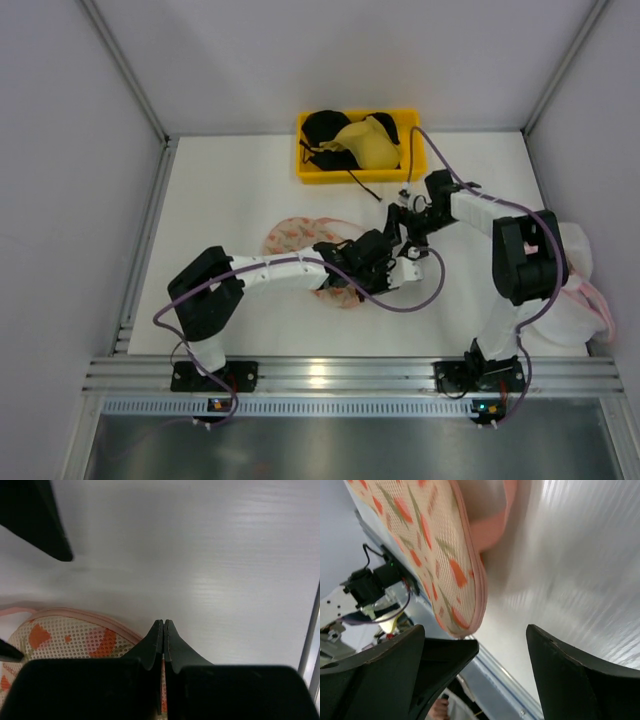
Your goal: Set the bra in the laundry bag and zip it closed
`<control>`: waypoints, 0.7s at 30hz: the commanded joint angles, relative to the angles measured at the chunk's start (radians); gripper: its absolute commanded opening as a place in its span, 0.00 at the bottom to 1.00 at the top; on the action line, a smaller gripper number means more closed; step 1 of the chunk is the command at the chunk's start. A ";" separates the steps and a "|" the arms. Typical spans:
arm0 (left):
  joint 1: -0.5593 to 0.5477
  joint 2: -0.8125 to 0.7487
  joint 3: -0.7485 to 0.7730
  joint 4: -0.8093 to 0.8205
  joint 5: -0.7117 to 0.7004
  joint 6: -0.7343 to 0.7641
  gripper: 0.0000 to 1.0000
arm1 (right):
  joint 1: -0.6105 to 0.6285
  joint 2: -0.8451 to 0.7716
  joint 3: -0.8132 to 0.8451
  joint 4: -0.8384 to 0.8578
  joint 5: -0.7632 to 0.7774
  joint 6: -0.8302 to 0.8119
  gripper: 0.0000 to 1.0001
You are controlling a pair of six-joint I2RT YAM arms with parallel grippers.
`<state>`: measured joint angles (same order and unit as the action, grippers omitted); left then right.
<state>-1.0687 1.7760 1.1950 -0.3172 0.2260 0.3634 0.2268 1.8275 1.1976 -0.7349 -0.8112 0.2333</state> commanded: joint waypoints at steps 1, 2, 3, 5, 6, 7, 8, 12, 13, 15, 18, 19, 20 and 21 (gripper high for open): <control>0.016 0.031 0.084 0.095 -0.054 -0.040 0.00 | 0.009 -0.059 -0.081 -0.012 -0.083 -0.002 0.83; 0.019 0.039 0.095 0.098 -0.057 -0.040 0.00 | 0.011 -0.060 -0.093 0.005 -0.101 0.012 0.83; 0.024 0.043 0.106 0.104 -0.060 -0.040 0.00 | 0.017 -0.057 -0.101 0.034 -0.135 0.041 0.82; 0.027 0.059 0.129 0.106 -0.056 -0.040 0.00 | 0.029 -0.040 -0.110 0.057 -0.166 0.067 0.78; 0.029 0.062 0.135 0.104 -0.056 -0.034 0.00 | 0.048 -0.031 -0.105 0.063 -0.174 0.080 0.69; 0.029 0.065 0.137 0.104 -0.051 -0.034 0.00 | 0.054 -0.024 -0.092 0.065 -0.183 0.083 0.62; 0.029 0.063 0.133 0.104 -0.039 -0.029 0.00 | 0.062 -0.013 -0.084 0.063 -0.183 0.086 0.54; 0.029 0.039 0.085 0.087 0.016 0.006 0.00 | 0.052 0.024 -0.043 0.031 -0.164 0.063 0.10; 0.027 0.014 0.068 0.080 0.025 0.015 0.00 | 0.046 0.036 -0.033 0.025 -0.163 0.060 0.04; 0.026 -0.013 0.011 0.044 0.058 0.040 0.00 | 0.029 0.052 -0.020 0.009 -0.160 0.038 0.00; 0.021 -0.099 -0.081 0.000 0.078 0.068 0.00 | 0.016 0.078 0.017 -0.018 -0.146 0.008 0.00; 0.019 -0.118 -0.109 -0.008 0.081 0.071 0.00 | 0.014 0.088 0.025 -0.021 -0.146 0.003 0.00; 0.016 -0.134 -0.132 -0.019 0.084 0.078 0.00 | 0.014 0.093 0.028 -0.021 -0.146 0.003 0.00; 0.015 -0.148 -0.149 -0.035 0.087 0.083 0.00 | 0.014 0.099 0.031 -0.020 -0.155 0.004 0.00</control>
<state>-1.0420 1.7126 1.0962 -0.2852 0.2481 0.4164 0.2565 1.9171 1.1732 -0.7536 -0.9459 0.2718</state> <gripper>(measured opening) 0.015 0.019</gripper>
